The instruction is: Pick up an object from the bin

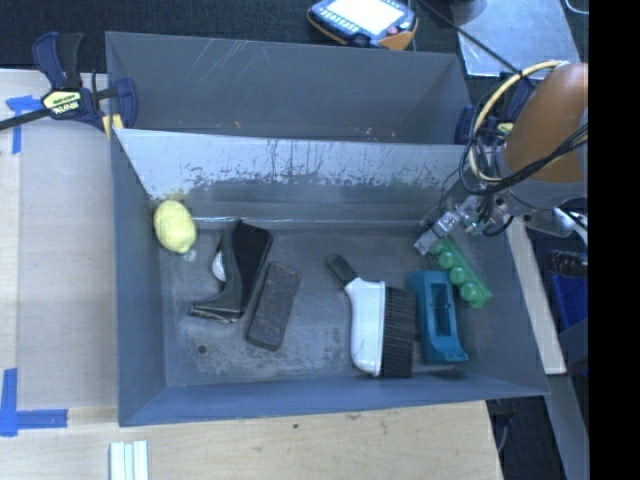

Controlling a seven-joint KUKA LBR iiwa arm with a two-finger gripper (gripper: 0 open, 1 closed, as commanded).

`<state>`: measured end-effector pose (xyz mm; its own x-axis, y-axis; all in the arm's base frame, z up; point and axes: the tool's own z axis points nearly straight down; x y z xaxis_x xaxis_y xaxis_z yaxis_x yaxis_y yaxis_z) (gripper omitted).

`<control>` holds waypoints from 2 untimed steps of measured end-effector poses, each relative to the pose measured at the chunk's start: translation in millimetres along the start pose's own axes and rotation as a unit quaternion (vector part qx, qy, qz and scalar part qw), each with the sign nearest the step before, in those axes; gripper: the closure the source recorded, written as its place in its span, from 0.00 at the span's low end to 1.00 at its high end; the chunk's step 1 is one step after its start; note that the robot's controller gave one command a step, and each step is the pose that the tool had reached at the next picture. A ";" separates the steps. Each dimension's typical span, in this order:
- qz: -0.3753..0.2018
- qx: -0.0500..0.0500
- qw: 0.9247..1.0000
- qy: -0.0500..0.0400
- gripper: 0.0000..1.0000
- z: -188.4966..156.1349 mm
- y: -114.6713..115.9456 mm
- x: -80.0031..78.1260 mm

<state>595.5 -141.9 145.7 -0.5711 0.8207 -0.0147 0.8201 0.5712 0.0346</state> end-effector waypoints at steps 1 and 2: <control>0.055 -0.003 0.998 -0.004 0.00 -76.1 -29.2 18.7; 0.113 -0.012 0.993 0.001 0.00 74.5 -7.3 6.7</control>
Offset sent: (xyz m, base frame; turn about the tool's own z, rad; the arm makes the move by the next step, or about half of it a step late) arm -0.0384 -0.0002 0.0701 0.1106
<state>588.5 -140.0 71.0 -0.3717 0.9284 -0.0016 0.9267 0.3711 0.0597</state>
